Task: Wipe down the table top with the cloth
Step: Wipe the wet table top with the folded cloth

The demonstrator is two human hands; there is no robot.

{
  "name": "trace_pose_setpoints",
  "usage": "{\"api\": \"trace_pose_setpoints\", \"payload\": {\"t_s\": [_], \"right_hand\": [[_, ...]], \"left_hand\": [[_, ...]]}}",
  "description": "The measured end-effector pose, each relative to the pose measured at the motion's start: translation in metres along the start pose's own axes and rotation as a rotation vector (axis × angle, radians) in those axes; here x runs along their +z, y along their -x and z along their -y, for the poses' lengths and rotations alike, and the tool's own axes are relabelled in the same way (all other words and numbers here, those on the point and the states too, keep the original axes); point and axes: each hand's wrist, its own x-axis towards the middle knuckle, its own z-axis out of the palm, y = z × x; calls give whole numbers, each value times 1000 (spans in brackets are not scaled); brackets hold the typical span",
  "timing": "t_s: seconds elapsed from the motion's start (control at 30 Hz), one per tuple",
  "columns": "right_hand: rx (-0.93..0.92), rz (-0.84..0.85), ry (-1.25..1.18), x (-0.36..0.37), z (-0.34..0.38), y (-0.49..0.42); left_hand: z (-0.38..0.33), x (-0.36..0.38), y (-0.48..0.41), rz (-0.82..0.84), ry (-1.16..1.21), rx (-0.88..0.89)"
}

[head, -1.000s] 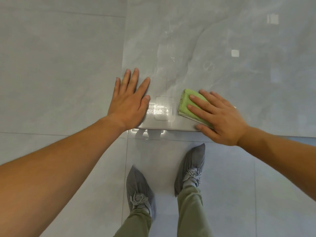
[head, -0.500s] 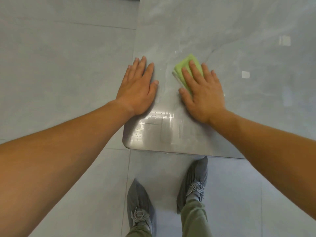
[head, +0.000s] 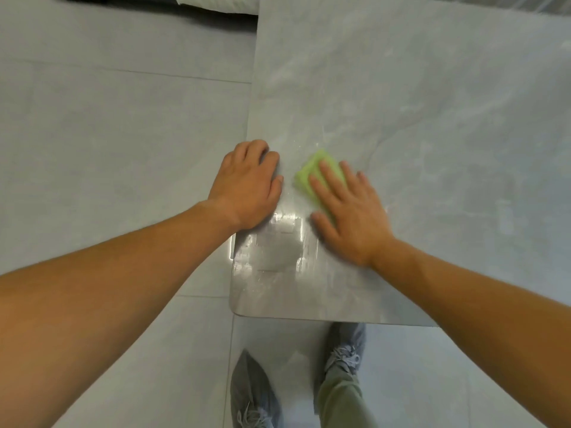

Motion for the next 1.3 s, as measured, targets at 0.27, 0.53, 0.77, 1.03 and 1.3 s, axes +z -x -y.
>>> {"api": "trace_pose_setpoints", "payload": {"t_s": [0.27, 0.53, 0.77, 1.03, 1.3], "right_hand": [[151, -22, -21, -22, -49, -76], [-232, 47, 60, -26, -78, -83], [193, -85, 0, -51, -112, -218], [-212, 11, 77, -65, -156, -242], [-411, 85, 112, -76, -145, -318]], "left_hand": [[5, -6, -47, 24, 55, -59], [17, -13, -141, -27, 105, -170], [16, -9, -179, -41, 20, -204], [21, -7, -179, -62, 101, -198], [22, -7, -180, -53, 86, -185]]}}
